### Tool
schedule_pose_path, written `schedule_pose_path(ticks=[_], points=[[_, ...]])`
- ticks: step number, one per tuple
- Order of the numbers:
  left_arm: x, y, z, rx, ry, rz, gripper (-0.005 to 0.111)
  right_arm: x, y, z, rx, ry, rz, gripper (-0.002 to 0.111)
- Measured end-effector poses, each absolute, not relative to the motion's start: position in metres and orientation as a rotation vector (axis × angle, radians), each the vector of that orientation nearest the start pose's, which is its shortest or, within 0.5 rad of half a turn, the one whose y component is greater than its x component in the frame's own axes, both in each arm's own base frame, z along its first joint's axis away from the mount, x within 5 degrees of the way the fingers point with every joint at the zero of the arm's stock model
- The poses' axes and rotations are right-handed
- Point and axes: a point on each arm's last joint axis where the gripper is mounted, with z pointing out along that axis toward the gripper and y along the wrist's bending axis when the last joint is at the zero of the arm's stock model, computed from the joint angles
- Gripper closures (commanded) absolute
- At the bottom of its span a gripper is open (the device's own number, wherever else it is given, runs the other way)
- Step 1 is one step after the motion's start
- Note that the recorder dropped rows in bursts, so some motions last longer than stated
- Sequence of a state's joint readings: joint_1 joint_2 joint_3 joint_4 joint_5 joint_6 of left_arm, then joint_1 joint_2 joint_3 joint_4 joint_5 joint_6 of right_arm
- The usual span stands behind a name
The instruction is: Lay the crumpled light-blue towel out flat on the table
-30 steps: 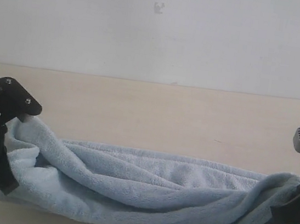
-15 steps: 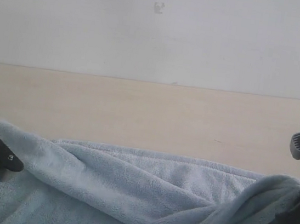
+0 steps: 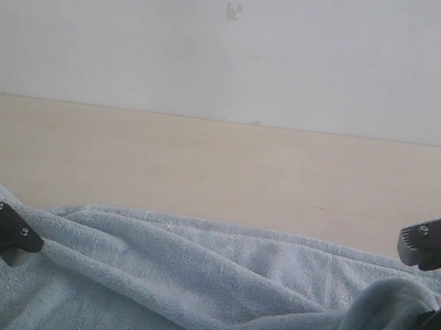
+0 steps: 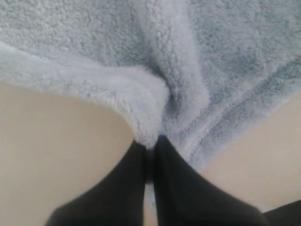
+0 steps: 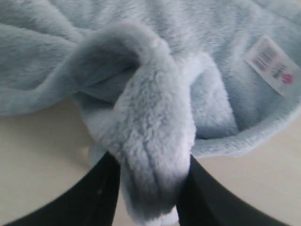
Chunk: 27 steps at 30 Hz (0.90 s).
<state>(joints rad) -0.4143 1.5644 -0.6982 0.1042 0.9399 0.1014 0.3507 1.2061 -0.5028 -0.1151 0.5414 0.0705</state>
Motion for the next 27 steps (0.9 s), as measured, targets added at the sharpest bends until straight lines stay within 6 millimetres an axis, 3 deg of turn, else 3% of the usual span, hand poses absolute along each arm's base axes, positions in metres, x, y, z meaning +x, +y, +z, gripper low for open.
schedule_pose_path(ticks=[5,27], points=[[0.2053,-0.0822,0.1548,0.932,3.096,0.152,0.103,0.1788,0.0654,0.1908,-0.603,2.648,0.075,0.072],[0.2078,-0.0839,0.1545,0.926,3.066,0.134,0.103,0.1699,0.0626,0.1872,-0.655,2.749,0.060,0.072]])
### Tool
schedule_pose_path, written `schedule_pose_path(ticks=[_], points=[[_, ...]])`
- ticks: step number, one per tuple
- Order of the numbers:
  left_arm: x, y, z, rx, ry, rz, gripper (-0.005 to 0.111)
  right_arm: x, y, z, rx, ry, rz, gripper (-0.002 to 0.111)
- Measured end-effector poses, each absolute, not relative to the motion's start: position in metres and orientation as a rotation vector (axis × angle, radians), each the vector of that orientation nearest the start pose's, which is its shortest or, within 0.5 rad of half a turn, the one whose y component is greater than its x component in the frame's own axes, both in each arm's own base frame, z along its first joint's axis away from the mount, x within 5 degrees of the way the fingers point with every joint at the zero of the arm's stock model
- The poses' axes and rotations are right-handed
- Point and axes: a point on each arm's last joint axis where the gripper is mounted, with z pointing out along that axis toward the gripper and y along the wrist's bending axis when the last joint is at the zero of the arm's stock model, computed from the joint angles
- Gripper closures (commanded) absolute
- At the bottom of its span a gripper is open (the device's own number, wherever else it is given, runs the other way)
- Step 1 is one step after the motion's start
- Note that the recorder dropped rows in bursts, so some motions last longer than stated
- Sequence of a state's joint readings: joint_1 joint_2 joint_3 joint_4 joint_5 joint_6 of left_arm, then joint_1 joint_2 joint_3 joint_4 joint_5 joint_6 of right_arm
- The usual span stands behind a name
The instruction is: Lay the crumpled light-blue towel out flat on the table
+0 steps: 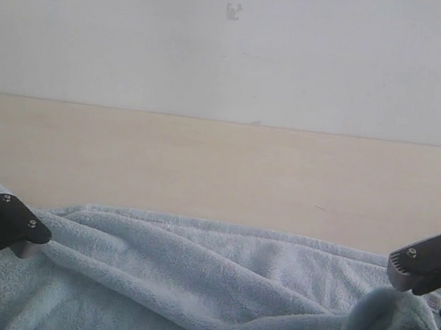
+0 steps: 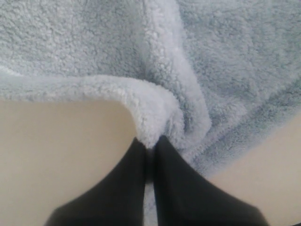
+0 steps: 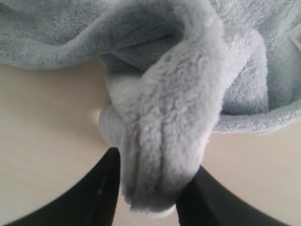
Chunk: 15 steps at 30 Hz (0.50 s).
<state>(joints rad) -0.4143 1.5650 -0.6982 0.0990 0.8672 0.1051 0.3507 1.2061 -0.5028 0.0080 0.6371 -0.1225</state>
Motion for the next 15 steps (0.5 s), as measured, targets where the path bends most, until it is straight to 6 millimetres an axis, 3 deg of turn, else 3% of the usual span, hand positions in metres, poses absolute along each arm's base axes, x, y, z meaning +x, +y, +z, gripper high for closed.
schedule_pose_path(ticks=[11,15], points=[[0.208,-0.084,0.154,0.922,3.062,0.130,0.103,0.166,0.058,0.186,-0.719,2.790,-0.006,0.072],[0.208,-0.084,0.154,0.922,3.062,0.130,0.103,0.156,0.054,0.169,-0.728,2.787,-0.007,0.072]])
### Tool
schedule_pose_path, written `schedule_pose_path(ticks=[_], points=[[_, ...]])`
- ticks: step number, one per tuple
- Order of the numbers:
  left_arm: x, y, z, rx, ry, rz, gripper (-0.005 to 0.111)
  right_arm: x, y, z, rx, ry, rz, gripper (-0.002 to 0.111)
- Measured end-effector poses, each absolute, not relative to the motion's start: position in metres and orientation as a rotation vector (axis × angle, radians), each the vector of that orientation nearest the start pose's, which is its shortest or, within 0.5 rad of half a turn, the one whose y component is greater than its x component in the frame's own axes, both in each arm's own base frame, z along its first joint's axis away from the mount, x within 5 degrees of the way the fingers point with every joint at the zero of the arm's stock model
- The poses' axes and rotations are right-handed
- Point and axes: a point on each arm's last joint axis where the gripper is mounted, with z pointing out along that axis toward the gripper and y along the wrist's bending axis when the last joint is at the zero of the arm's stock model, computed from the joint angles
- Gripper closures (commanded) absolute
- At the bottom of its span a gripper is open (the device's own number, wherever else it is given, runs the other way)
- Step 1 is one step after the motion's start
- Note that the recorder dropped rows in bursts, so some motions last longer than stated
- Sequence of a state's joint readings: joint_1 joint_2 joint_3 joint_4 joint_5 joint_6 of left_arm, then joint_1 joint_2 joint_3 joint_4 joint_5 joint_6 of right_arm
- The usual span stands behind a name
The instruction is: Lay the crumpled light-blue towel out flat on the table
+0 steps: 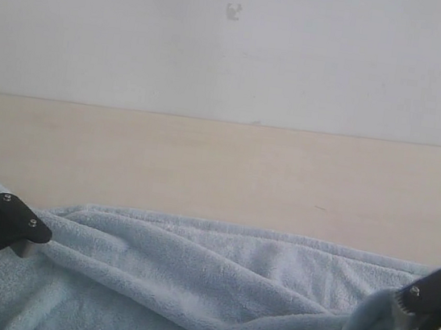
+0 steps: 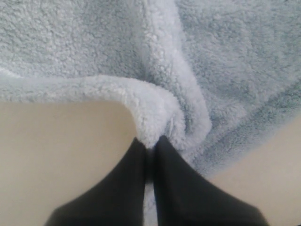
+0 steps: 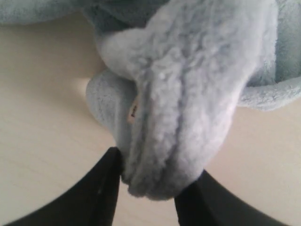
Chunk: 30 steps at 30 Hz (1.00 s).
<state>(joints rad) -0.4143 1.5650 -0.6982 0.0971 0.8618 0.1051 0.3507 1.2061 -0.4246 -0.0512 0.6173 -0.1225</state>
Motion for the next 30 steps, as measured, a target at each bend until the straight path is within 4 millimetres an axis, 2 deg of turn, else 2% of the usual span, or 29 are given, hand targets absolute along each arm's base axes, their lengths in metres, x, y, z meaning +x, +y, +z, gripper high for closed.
schedule_pose_path(ticks=[5,6,8,9,10,17,21,25,27,30], points=[[0.208,-0.084,0.154,0.903,3.067,0.131,0.103,0.144,0.048,0.151,-0.835,2.762,-0.052,0.073],[0.208,-0.084,0.154,0.900,3.068,0.131,0.103,0.144,0.048,0.151,-0.842,2.751,-0.056,0.076],[0.208,-0.084,0.154,0.900,3.068,0.131,0.103,0.150,0.049,0.155,-0.849,2.708,-0.060,0.092],[0.208,-0.084,0.154,0.900,3.068,0.131,0.103,0.153,0.051,0.159,-0.846,2.688,-0.060,0.104],[0.208,-0.084,0.154,0.900,3.068,0.131,0.103,0.157,0.052,0.162,-0.841,2.669,-0.059,0.108],[0.208,-0.084,0.154,0.897,3.068,0.131,0.103,0.184,0.062,0.195,-0.688,2.575,-0.024,0.108],[0.208,-0.084,0.159,0.889,3.044,0.124,0.103,0.187,0.063,0.215,-0.645,2.500,-0.009,0.108],[0.218,-0.089,0.187,0.804,2.877,0.078,0.103,0.181,0.058,0.239,-0.627,2.400,-0.040,0.108],[0.221,-0.088,0.212,0.711,2.722,0.056,0.103,0.174,0.048,0.257,-0.620,2.350,-0.145,0.108],[0.215,-0.079,0.256,0.528,2.470,0.050,0.103,0.160,0.023,0.285,-0.426,2.298,-0.349,0.108]])
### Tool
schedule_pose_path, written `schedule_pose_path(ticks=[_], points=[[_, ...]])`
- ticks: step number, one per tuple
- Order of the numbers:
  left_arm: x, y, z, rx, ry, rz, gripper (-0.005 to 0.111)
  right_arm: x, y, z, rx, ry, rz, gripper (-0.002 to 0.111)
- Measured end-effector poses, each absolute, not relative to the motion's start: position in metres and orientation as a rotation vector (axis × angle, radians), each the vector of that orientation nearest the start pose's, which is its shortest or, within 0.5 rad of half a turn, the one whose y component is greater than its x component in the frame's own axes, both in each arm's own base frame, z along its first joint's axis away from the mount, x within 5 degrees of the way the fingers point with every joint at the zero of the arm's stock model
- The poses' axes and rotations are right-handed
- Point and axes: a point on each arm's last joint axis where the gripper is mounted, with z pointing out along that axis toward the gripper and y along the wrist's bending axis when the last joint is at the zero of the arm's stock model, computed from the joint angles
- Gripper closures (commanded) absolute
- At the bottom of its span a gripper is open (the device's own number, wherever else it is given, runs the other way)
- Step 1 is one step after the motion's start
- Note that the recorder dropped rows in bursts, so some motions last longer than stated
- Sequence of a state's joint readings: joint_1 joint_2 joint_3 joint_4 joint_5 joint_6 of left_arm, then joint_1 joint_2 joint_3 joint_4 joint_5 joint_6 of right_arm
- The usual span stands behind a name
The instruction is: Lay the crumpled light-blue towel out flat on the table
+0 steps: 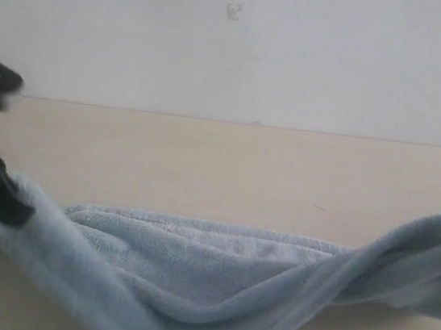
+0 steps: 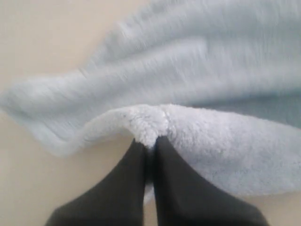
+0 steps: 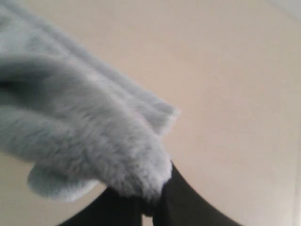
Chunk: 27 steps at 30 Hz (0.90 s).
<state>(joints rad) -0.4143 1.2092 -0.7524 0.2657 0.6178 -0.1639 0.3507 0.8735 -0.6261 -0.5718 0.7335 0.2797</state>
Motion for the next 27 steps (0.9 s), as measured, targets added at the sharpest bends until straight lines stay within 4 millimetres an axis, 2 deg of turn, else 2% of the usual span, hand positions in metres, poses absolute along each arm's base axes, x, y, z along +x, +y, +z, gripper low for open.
schedule_pose_path(ticks=[3,5,7,9,11,14,16,18,21,23,25,27], points=[[0.198,-0.065,0.301,0.419,2.220,0.061,0.103,0.137,0.001,0.312,-0.198,2.157,-0.448,0.108],[0.180,-0.055,0.325,0.379,2.087,0.061,0.103,0.124,-0.005,0.324,-0.140,2.079,-0.426,0.108],[0.166,-0.047,0.340,0.359,2.003,0.069,0.103,0.114,-0.006,0.329,-0.160,2.042,-0.391,0.108],[0.162,-0.042,0.346,0.338,1.959,0.098,0.103,0.114,-0.004,0.329,-0.200,2.037,-0.374,0.108],[0.172,-0.037,0.345,0.297,1.957,0.168,0.103,0.127,-0.001,0.328,-0.228,2.038,-0.422,0.108],[0.203,-0.033,0.344,0.204,1.997,0.247,0.103,0.164,0.004,0.336,-0.216,2.031,-0.557,0.108],[0.222,-0.033,0.356,0.144,1.993,0.251,0.103,0.191,0.010,0.357,-0.213,2.011,-0.624,0.108],[0.231,-0.034,0.382,0.093,1.929,0.214,0.103,0.206,0.014,0.388,-0.190,1.949,-0.648,0.108],[0.228,-0.038,0.437,0.065,1.731,0.101,0.103,0.207,0.015,0.450,-0.122,1.774,-0.601,0.108],[0.220,-0.039,0.466,0.065,1.614,0.046,0.103,0.201,0.015,0.478,-0.104,1.674,-0.553,0.108],[0.216,-0.038,0.475,0.060,1.581,0.035,0.103,0.196,0.015,0.493,-0.091,1.623,-0.516,0.108],[0.216,-0.035,0.468,0.035,1.632,0.067,0.103,0.196,0.015,0.489,-0.077,1.657,-0.485,0.108]])
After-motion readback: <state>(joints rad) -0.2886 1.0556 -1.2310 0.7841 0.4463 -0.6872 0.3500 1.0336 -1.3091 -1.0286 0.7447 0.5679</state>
